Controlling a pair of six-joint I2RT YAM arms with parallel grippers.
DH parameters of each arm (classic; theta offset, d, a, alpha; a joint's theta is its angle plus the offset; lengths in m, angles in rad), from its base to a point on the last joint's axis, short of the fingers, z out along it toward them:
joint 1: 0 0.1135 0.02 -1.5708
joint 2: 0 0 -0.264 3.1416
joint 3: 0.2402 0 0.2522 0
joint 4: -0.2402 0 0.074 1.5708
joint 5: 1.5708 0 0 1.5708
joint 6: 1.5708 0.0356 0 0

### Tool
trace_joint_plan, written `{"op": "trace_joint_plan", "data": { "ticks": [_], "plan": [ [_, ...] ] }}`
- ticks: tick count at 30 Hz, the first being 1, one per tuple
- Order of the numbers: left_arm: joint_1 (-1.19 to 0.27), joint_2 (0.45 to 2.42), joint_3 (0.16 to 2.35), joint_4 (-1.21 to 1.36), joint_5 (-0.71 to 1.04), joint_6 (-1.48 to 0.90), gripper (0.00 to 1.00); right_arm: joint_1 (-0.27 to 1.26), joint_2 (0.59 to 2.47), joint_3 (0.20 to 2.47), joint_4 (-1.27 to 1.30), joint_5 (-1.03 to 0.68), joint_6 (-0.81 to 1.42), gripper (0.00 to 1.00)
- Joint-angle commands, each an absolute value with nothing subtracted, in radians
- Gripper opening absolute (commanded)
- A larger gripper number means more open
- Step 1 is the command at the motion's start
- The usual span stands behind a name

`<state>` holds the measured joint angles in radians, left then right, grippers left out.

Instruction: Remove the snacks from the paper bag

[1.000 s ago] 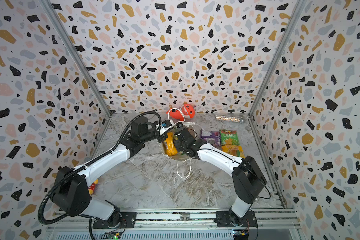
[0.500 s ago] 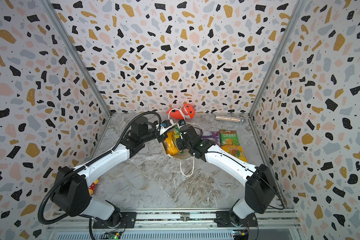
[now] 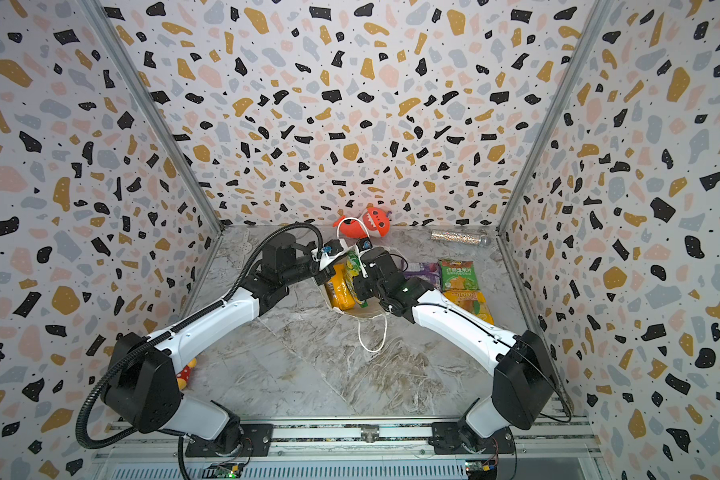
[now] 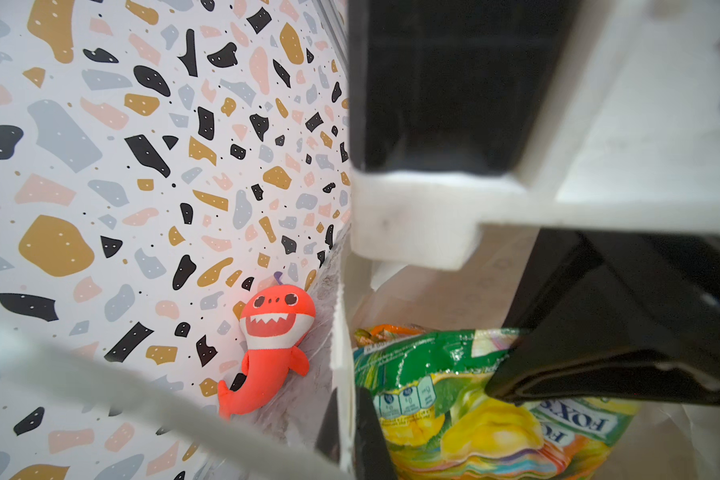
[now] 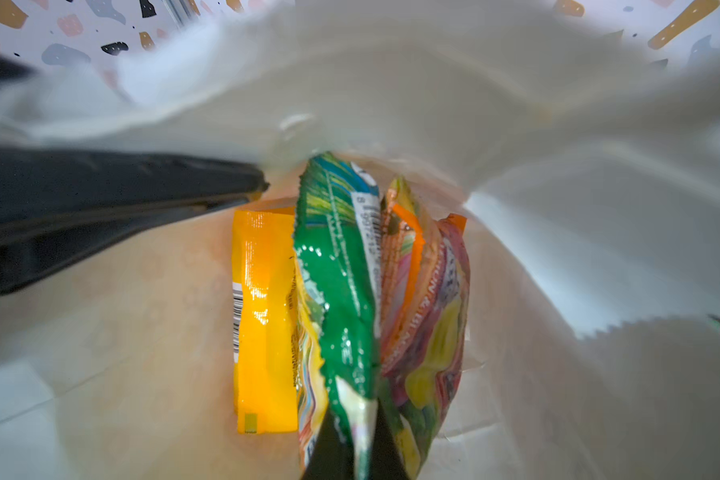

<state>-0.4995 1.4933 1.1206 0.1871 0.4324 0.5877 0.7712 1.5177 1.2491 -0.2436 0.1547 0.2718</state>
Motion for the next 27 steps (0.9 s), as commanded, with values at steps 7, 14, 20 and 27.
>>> {"op": "trace_joint_plan", "data": {
  "ticks": [7,14,20,27],
  "plan": [
    [-0.508,1.470,1.118,0.244,0.457,0.583,0.00,0.765,1.525,1.233,-0.140,0.176,0.267,0.11],
    [-0.508,1.474,1.119,0.244,0.457,0.583,0.00,0.761,1.571,1.228,-0.134,0.173,0.261,0.11],
    [-0.508,1.478,1.117,0.244,0.457,0.584,0.00,0.757,1.592,1.233,-0.134,0.173,0.259,0.16],
    [-0.509,1.486,1.124,0.245,0.459,0.588,0.00,0.756,1.598,1.238,-0.132,0.165,0.247,0.04]
  ]
}}
